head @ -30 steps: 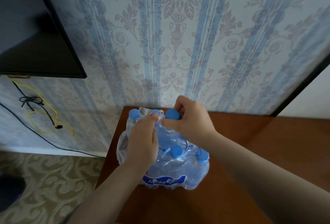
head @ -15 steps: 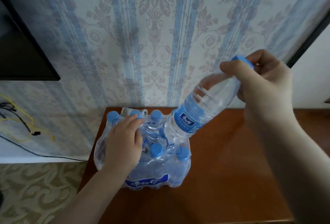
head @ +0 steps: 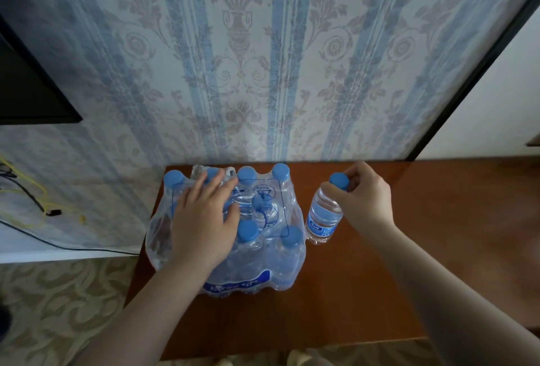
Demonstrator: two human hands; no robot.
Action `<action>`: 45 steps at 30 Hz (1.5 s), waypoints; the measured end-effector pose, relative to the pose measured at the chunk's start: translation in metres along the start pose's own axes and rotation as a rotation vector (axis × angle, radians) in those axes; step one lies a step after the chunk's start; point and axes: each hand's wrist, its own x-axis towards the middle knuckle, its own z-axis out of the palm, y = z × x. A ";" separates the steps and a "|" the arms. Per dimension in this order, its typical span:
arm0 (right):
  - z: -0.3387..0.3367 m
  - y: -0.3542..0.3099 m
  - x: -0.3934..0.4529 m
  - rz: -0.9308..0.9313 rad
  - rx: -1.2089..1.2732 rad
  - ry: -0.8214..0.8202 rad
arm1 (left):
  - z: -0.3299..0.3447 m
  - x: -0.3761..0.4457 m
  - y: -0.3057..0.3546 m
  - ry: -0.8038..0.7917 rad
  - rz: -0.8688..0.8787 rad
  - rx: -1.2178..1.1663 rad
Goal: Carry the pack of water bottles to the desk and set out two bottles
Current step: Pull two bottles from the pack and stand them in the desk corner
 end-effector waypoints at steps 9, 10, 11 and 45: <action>0.008 0.014 0.008 0.125 -0.001 -0.124 | 0.000 -0.002 0.001 0.055 -0.016 -0.076; 0.008 0.014 0.008 0.152 0.011 -0.125 | 0.000 -0.002 0.001 0.062 -0.017 -0.085; 0.007 0.014 0.007 0.173 0.007 -0.129 | 0.000 -0.002 0.001 0.069 -0.017 -0.093; 0.072 -0.096 -0.060 -0.621 -0.651 -0.466 | 0.000 -0.007 -0.011 0.057 0.073 -0.168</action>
